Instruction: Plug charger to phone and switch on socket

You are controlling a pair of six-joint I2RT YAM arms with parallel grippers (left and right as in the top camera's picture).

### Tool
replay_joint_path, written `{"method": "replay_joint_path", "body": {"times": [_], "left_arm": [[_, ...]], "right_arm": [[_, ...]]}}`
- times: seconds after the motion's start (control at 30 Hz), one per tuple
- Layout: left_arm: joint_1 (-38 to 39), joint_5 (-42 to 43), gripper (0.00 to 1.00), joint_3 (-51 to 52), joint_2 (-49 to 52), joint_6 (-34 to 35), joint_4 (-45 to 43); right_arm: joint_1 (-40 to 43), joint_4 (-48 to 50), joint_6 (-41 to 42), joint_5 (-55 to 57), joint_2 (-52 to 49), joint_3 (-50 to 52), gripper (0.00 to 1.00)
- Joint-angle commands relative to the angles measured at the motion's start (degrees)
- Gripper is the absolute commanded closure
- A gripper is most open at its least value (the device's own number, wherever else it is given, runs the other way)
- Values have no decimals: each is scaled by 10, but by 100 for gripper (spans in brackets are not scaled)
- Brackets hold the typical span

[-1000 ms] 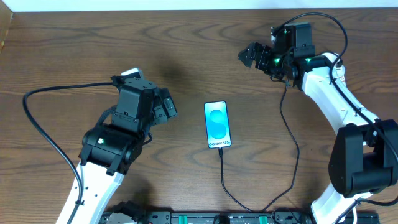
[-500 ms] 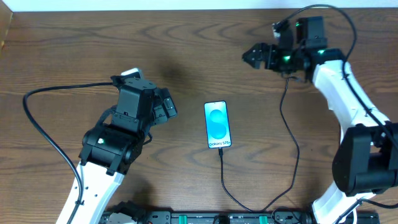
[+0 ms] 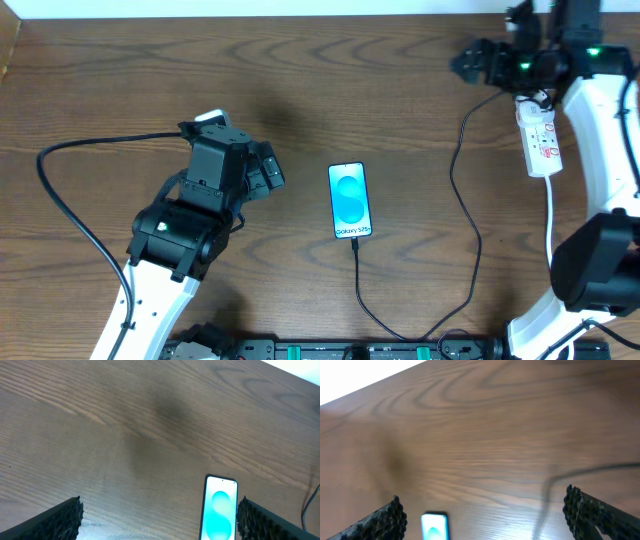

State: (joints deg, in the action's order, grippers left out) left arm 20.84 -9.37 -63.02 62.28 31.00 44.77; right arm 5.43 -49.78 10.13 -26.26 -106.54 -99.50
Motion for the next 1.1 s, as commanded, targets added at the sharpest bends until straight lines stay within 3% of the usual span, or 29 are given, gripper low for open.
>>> {"method": "replay_joint_path", "body": {"times": [0.0, 0.43, 1.07], "left_arm": [[0, -10, 2, -5, 2, -10, 0], [0, -10, 2, -5, 2, -10, 0], [0, -10, 2, -5, 2, -10, 0]], "right_arm": [[42, -17, -13, 67, 10, -18, 1], [177, -44, -146, 67, 9, -17, 1], [188, -31, -190, 35, -142, -17, 1]]}}
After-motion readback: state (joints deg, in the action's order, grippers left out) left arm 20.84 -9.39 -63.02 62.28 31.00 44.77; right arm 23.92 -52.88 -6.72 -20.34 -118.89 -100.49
